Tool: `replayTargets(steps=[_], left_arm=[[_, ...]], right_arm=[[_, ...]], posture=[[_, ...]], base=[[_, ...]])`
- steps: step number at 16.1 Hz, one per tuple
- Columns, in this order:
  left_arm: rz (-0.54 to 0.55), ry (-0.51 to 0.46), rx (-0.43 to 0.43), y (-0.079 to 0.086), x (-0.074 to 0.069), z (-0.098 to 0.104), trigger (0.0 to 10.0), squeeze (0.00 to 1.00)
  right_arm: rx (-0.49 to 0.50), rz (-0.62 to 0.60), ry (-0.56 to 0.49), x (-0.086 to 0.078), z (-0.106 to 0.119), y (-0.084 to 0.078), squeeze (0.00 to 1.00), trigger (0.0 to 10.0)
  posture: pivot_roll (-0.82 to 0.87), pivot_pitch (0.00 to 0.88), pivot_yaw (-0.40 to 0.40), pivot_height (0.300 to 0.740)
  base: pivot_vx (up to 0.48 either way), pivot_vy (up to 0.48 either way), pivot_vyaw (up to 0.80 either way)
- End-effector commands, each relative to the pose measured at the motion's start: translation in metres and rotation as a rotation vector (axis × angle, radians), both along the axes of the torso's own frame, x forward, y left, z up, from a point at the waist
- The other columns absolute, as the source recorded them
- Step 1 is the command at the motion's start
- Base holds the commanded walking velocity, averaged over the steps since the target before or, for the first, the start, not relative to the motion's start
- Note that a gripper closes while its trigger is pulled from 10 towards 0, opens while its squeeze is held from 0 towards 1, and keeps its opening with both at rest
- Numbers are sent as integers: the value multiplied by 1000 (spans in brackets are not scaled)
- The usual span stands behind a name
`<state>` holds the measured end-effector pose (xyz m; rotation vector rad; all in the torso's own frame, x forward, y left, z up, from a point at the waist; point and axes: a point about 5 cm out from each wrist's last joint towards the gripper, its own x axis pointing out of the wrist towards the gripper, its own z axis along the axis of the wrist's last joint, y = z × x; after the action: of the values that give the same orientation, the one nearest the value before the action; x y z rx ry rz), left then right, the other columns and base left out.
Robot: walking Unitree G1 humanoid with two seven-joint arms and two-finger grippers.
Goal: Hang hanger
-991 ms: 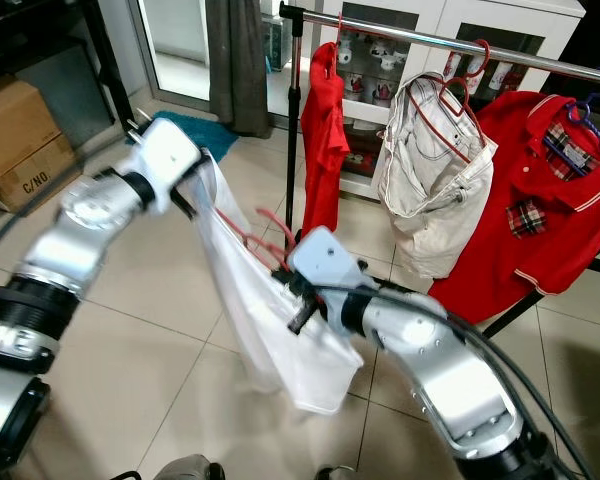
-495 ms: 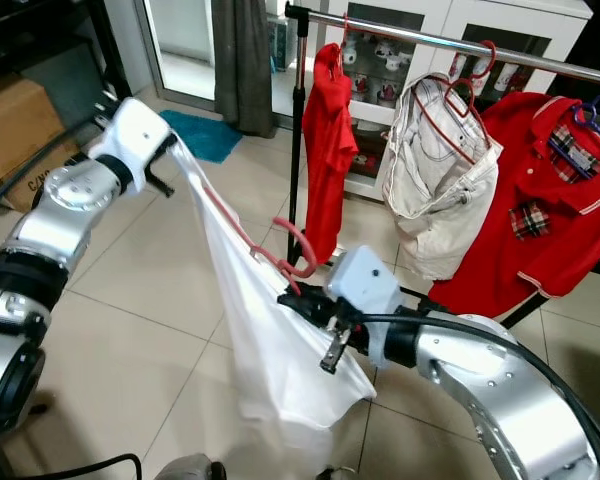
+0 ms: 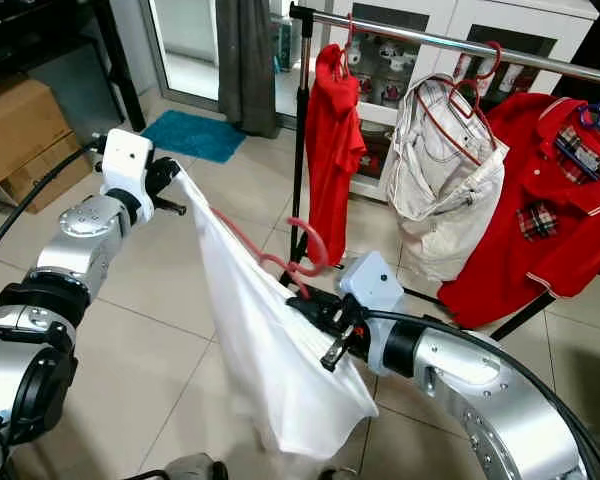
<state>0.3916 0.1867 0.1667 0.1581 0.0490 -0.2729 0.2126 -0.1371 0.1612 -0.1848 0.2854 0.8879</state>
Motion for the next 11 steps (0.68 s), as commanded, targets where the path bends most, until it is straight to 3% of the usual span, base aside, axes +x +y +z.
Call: replayTargets(steps=[1,3,4,6,10,11], left_arm=[[-106,-109,-42,-4,1,26,0,0],[-244,-138,-4,-15,-3,35,0,0],[-310,-135,69,-21,-5,37,0,0],[-226,-131,174,-6,-1,39,0,0],[67,-102,181,35,5,42,0,0],[164,-74,192,52,4,39,0,0]], right_arm=[[-83,-38,23,2,-8,-6,0,0],[-121,-60,21,7,-11,-6,0,0],[-113,-82,26,11,-11,-3,0,0],[-39,-128,16,16,-10,-6,0,0],[110,-45,-25,5,-3,-9,0,0],[163,-25,-22,0,-1,-9,0,0]], posture=[[8,30,0,740],[13,31,-2,740],[22,33,-4,740],[18,32,0,740],[19,26,-2,740],[19,25,-2,740]], base=[[0,0,0],[0,0,0],[0,0,0],[0,0,0],[0,0,0],[0,0,0]])
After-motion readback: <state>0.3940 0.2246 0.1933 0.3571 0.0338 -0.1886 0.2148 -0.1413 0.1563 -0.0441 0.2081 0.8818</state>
